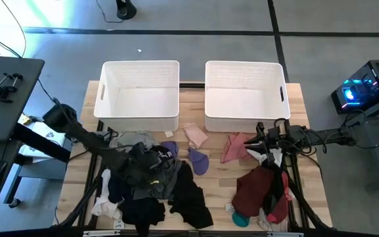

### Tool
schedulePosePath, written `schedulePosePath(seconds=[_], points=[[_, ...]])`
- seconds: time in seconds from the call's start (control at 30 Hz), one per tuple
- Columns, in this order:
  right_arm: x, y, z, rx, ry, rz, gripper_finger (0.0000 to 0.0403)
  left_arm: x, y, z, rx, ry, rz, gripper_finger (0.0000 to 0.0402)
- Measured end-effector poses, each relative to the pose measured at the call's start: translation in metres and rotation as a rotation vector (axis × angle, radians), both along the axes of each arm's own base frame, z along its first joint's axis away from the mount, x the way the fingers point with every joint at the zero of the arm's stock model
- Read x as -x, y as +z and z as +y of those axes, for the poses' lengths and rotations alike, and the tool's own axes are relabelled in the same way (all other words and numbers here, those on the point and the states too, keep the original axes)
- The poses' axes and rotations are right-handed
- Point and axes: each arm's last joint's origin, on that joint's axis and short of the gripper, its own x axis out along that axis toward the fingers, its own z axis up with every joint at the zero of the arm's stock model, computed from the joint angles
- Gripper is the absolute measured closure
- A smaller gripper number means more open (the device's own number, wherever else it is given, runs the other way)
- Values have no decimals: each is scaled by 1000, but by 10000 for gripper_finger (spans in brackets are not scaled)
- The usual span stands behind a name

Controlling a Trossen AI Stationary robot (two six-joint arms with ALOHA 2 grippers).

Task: Sort clothes
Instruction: Put the gray boxer into the left white laundry bin

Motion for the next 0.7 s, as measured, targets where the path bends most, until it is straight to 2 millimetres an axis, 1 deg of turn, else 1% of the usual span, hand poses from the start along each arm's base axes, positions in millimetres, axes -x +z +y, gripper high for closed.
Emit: schedulePosePath(seconds=[0.07,0.13,0.23,0.33,0.43,0.47,0.5,0.53,0.6,0.7], points=[[0,0,0,0,0,0,330,-8,-11,1,-16,-15,40,165],[0,0,0,0,0,0,330,-15,-21,0,-22,-51,60,172],[0,0,0,0,0,0,330,-25,-32,0,-20,-88,72,202],[0,0,0,0,0,0,330,-30,-37,3,-33,-112,88,257],[0,0,0,0,0,0,330,-32,-33,6,-45,-140,98,338],[0,0,0,0,0,0,330,-32,-29,7,-49,-152,97,366],[0,0,0,0,0,0,330,-33,-23,7,-53,-166,88,382],[0,0,0,0,0,0,330,-33,-14,7,-59,-172,69,388],[0,0,0,0,0,0,330,-33,10,8,-92,-175,17,382],[0,0,0,0,0,0,330,-28,54,9,-162,-187,-86,385]])
